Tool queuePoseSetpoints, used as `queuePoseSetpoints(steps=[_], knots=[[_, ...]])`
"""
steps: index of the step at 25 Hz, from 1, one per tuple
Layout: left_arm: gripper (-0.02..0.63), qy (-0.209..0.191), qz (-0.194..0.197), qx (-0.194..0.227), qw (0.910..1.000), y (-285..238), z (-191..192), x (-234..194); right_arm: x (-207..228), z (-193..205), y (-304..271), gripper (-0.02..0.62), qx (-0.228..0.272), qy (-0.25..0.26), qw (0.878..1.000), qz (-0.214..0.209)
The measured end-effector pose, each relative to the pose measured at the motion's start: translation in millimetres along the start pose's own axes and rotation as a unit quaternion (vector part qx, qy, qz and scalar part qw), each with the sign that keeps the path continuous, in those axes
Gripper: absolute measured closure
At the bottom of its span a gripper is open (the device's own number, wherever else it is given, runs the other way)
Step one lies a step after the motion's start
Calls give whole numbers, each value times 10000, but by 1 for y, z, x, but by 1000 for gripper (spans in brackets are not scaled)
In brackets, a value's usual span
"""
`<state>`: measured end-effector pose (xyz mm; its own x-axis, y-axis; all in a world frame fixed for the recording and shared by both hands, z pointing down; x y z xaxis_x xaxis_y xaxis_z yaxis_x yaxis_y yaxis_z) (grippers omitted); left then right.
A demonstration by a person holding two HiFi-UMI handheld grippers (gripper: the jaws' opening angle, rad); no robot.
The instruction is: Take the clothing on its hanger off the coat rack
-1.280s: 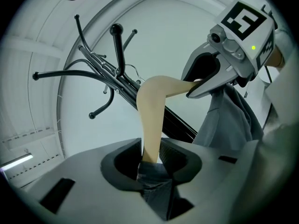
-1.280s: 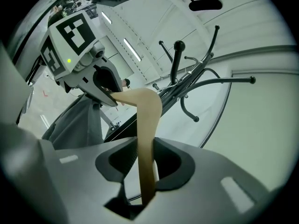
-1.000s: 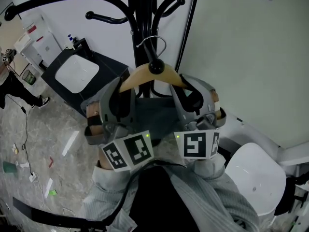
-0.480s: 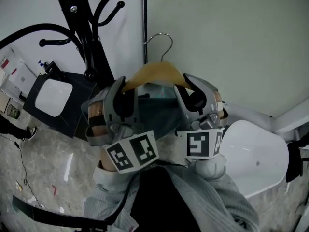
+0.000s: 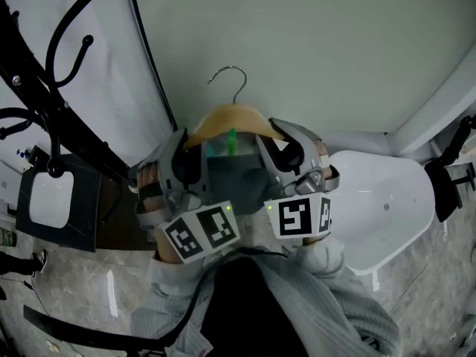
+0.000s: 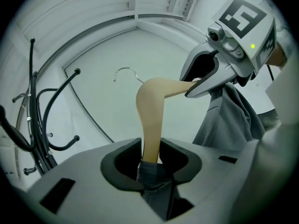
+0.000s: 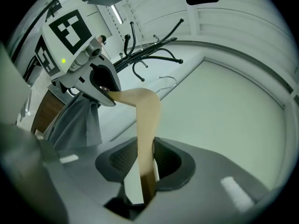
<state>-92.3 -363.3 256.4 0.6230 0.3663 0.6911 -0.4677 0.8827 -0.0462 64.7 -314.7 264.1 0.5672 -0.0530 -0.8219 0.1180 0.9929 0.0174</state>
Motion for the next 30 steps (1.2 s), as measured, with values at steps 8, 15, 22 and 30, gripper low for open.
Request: queuePoseSetpoints(steps=[8, 15, 22, 30], knots=[[489, -32, 501, 116, 9987, -37, 1, 38, -3, 44, 1, 492, -547, 31, 9985, -47], [488, -89, 747, 126, 9971, -53, 14, 48, -14, 58, -10, 494, -796, -111, 9966, -170], [489, -144, 734, 16, 9972, -55, 16, 50, -16, 63, -14, 494, -751, -238, 9965, -287], [489, -169, 627, -93, 9978, -51, 11, 47, -12, 59, -13, 494, -534, -162, 9979, -343]])
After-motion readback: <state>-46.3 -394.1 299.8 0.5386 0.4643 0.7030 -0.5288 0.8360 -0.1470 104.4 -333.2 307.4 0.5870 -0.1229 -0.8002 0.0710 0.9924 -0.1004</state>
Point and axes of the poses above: the fingertips, and each gripper's own axes: y backward along the fingers, x to its right, z out of its underside, the point moved 9 cm from there along y, backward along the fingers, and after that the axes turned 7 degrees about y, right-handed, at the moved point
